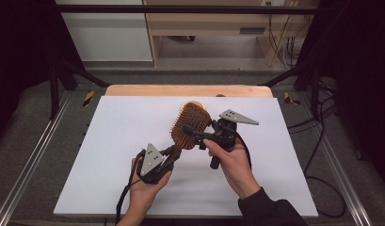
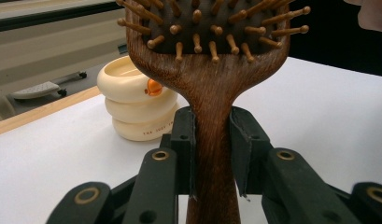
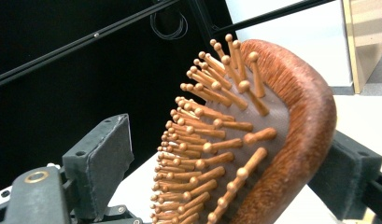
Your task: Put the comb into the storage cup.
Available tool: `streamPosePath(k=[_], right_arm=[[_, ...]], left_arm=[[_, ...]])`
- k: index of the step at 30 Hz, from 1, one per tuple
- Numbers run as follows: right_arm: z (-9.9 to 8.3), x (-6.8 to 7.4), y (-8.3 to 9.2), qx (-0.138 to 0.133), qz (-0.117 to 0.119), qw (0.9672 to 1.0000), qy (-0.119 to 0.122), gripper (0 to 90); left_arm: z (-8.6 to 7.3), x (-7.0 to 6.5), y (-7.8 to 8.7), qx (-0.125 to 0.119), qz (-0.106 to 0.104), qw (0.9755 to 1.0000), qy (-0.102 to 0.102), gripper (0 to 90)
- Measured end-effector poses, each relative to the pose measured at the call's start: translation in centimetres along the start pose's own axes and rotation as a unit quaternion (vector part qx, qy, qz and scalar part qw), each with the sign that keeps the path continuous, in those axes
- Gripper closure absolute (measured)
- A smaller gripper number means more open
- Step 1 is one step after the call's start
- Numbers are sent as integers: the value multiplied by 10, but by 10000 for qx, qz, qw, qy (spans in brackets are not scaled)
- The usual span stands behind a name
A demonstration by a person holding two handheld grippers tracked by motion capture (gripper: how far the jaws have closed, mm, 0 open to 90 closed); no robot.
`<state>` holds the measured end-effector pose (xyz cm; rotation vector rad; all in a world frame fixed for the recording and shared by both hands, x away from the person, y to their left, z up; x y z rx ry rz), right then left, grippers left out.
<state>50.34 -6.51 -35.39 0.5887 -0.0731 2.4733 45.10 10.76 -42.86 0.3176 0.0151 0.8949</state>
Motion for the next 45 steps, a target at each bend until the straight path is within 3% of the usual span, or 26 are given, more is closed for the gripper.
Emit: streamPosePath(k=[31,35,45], right_arm=[[4,-7,-1,62,240,9994,-236,365],[5,-7,-1,-35,304,9981,-528,443],[5,-8,-3,-12,347,9981,-507,497]], left_arm=[[-1,-1,-1,-27,-13,10000,10,726],[-2,1,-3,-40,-28,10000,61,726],[-5,4,-7,30,-42,9999,114,727]])
Point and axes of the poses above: each handheld gripper's, and its own axes: y roughly backward along the jaws, z roughly out of its top, x roughly to its left, the point moved 4 cm from there along -y, roughly forward along the jaws, and after that the axes turned 4 degrees about z, right-handed, at the moved point
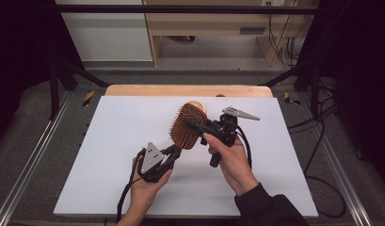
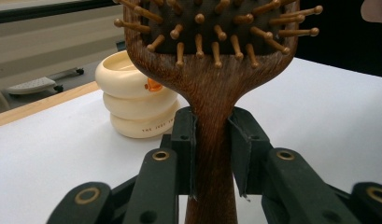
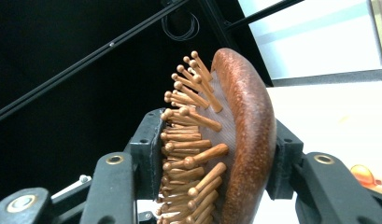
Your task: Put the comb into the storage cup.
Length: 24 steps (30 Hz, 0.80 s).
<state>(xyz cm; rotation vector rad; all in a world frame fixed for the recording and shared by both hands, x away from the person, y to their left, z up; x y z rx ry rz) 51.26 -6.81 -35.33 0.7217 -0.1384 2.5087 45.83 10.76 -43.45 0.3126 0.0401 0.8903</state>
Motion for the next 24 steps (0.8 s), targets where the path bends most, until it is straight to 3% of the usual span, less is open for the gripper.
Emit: streamPosePath(k=[11,14,20,24], right_arm=[[2,6,-3,45,-63,9997,220,519],[5,6,-3,55,-100,9994,330,519],[9,1,-4,29,-196,9992,355,517],[11,-3,-4,21,-282,9989,365,517]], left_arm=[[0,2,-3,-40,-85,9997,226,718],[1,2,0,-157,-196,9991,337,656],[0,12,14,-290,21,9985,473,491],[-6,30,28,-368,301,9956,812,415]])
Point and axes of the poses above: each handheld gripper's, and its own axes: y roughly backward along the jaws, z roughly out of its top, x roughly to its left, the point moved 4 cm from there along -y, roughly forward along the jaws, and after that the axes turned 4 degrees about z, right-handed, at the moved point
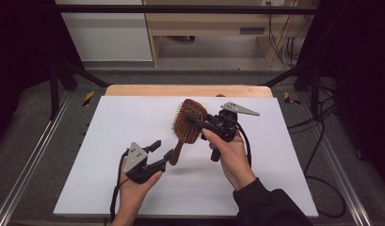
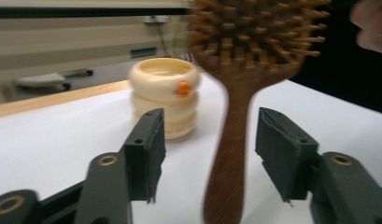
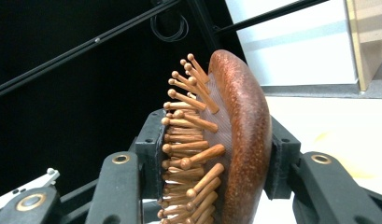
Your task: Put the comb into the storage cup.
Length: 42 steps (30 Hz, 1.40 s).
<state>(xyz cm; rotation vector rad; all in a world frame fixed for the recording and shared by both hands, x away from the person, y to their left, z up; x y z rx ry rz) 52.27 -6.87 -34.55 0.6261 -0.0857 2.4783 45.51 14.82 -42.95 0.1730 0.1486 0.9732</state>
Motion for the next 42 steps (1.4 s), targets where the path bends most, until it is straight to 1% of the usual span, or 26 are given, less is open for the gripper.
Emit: streamPosePath(k=[1,3,5,6,7,8,11,12,14,16,19,21,23,25,28,29,30,31,32,34,36,38,42], right_arm=[[1,-1,0,-20,-21,10000,-2,517],[3,-3,0,-39,-65,10000,1,517],[4,-5,-1,-42,-117,9999,16,516],[5,-5,-1,-37,-132,9999,-11,516],[6,-5,-1,-46,-145,9999,12,516],[7,-5,-1,-53,-162,9999,11,515],[9,-5,-2,-66,-203,9998,25,515],[10,-5,-2,-74,-220,9997,29,515],[11,-5,-3,-92,-247,9996,47,515],[13,-4,-3,-98,-252,9996,59,515],[16,-2,-3,-130,-279,9995,80,514],[19,-3,-3,-181,-285,9994,32,514],[23,-2,-2,-258,-250,9993,-89,514],[28,-1,-2,-289,-265,9992,-47,514],[36,-1,-3,-297,-343,9990,61,513],[41,-2,-4,-329,-348,9988,75,513],[41,-2,-4,-329,-348,9988,75,513],[44,-3,-4,-342,-356,9988,70,513],[47,-4,-5,-370,-360,9986,62,513],[52,-5,-6,-393,-367,9985,36,513],[59,-4,-8,-418,-373,9984,51,512],[65,-4,-10,-440,-389,9982,92,512],[75,-4,-14,-497,-435,9978,101,512]], left_arm=[[-1,5,3,24,68,10000,40,395],[-3,14,8,56,302,9995,-36,362],[-7,23,14,52,502,9987,-25,326],[-9,26,15,76,564,9984,4,310],[-12,30,17,104,619,9980,18,298],[-15,32,18,155,636,9979,18,283],[-21,39,20,194,783,9967,-6,228],[-22,40,21,211,815,9965,16,202],[-24,43,21,214,845,9962,85,155],[-26,44,21,238,881,9957,128,129],[-30,45,20,313,904,9954,58,119],[-31,46,20,300,903,9954,129,115],[-33,47,19,305,907,9953,177,113],[-36,46,17,321,921,9950,224,111],[-36,43,16,330,901,9953,150,102],[-36,43,16,313,896,9954,119,85],[-36,42,16,307,936,9951,91,85],[-35,42,16,293,1000,9945,80,54],[-35,41,17,248,1017,9945,85,26],[-33,42,18,185,1053,9942,110,26],[-33,43,19,178,1086,9939,85,25],[-34,45,18,194,1059,9941,157,25],[-35,50,21,170,1077,9935,334,28]])
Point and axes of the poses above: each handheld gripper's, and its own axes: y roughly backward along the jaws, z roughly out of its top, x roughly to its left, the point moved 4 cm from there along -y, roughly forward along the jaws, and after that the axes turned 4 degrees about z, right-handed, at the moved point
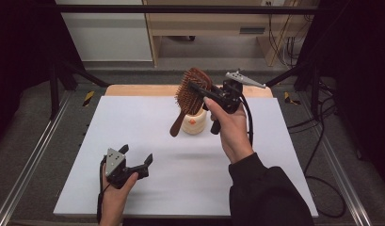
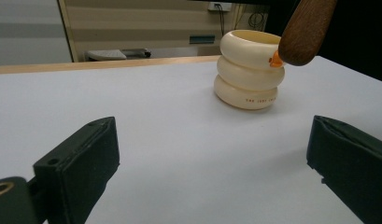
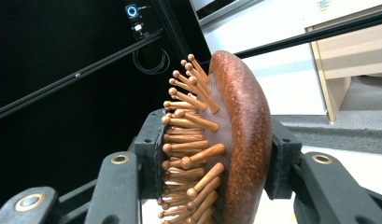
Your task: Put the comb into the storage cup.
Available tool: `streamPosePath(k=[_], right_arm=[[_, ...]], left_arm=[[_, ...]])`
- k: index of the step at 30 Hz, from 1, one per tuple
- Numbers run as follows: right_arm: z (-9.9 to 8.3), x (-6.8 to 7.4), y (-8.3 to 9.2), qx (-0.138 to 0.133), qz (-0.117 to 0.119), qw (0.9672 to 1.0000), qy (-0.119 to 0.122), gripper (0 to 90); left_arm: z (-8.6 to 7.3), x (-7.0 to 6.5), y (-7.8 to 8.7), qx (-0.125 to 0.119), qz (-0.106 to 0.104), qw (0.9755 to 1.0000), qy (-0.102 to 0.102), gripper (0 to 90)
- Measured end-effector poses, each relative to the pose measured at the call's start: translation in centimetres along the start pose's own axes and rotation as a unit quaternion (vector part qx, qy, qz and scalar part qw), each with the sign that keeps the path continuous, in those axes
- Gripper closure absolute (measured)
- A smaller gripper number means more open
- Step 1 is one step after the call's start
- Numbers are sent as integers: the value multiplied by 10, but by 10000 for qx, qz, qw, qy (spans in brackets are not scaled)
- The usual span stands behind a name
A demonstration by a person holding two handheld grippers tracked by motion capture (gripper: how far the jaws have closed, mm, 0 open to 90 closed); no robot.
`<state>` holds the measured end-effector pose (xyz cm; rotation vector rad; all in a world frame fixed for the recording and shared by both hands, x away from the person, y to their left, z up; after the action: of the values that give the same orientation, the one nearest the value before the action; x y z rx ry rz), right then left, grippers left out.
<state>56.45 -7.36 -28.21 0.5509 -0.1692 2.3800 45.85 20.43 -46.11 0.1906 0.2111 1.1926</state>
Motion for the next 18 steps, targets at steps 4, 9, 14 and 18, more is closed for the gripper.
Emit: streamPosePath(k=[4,9,14,18], right_arm=[[6,1,-4,-75,-47,10000,-18,512],[13,1,-8,-161,-141,9998,16,511],[18,-1,-14,-202,-256,9995,8,511],[22,-4,-15,-227,-329,9992,-6,511]], left_arm=[[0,6,3,-16,51,10000,-12,31],[2,16,5,-18,199,9997,-142,33],[4,21,9,-85,262,9995,-139,33],[-1,23,8,-11,242,9996,-108,34]])
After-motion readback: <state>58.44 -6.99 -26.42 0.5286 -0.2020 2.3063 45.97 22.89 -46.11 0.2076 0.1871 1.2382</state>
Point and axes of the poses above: each handheld gripper's, and its own axes: y roughly backward along the jaws, z roughly out of its top, x roughly to its left, the point moved 4 cm from there along -y, roughly forward along the jaws, and after that the axes turned 4 degrees about z, right-handed, at the moved point
